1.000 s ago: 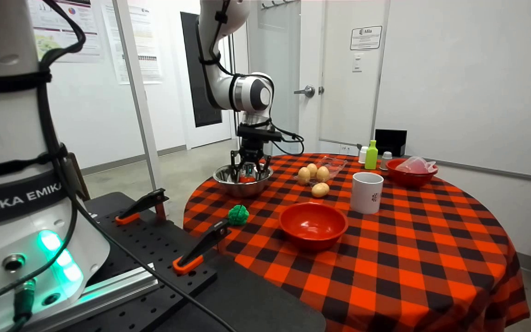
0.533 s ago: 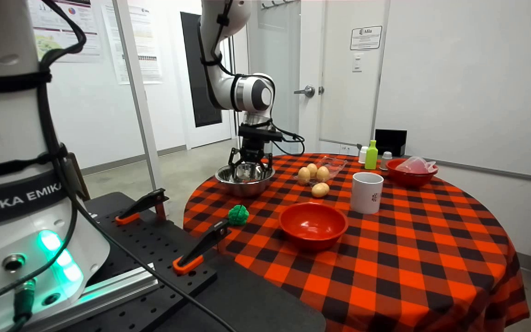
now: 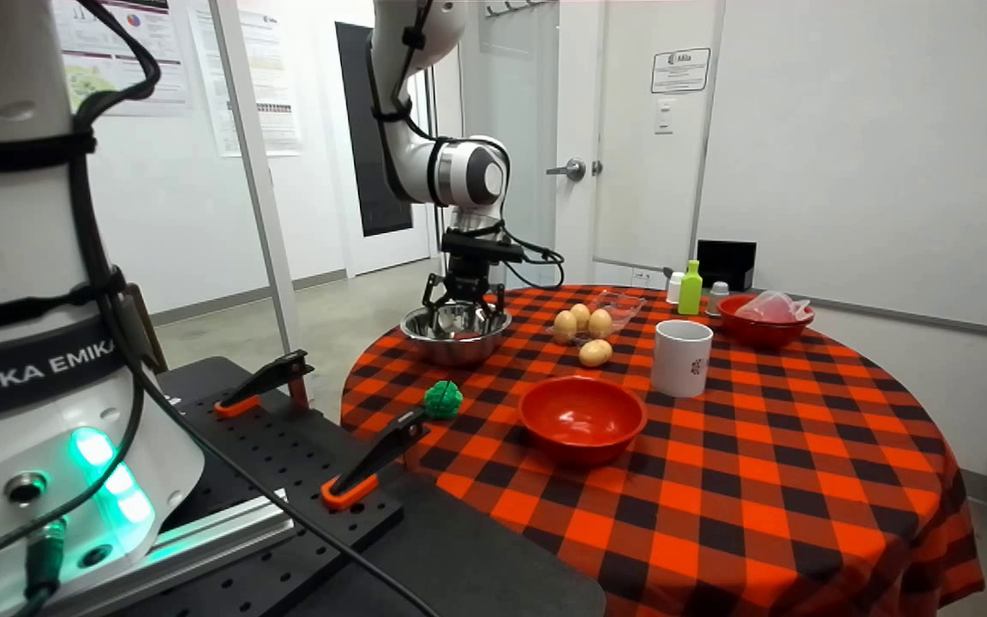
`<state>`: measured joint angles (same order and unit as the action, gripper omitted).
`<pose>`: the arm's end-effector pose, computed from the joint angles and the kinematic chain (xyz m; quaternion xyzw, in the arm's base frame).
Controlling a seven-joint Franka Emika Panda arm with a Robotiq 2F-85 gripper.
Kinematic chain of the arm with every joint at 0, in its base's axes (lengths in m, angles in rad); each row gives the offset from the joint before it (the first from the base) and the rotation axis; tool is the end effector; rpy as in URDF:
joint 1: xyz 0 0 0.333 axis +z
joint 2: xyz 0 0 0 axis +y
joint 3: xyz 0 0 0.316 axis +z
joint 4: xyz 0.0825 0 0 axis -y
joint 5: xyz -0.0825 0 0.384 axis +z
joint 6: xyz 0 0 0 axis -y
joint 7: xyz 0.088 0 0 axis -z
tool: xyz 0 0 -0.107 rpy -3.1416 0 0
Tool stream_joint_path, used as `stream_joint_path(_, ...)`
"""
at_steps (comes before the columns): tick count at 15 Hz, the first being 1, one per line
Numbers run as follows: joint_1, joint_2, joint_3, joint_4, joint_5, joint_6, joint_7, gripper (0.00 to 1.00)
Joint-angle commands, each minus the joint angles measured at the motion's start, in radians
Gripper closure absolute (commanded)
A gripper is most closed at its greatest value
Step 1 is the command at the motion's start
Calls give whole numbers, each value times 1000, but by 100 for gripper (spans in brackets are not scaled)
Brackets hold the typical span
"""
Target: Put the tomato inside the silver bowl
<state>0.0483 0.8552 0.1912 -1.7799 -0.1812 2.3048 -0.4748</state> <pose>0.5870 0.1399 0.0605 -0.9071 -0.3917 0.1499 0.0370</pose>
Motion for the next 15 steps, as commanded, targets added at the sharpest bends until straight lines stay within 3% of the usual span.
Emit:
stream_joint_path(1, -7, -47, 17, -23, 9, -24, -23, 0)
stream_joint_path(10, 0, -197, -19, -108, -3, 4, 30, 0)
stream_joint_path(15, -3, -185, -34, -78, 0, -2, 24, 0)
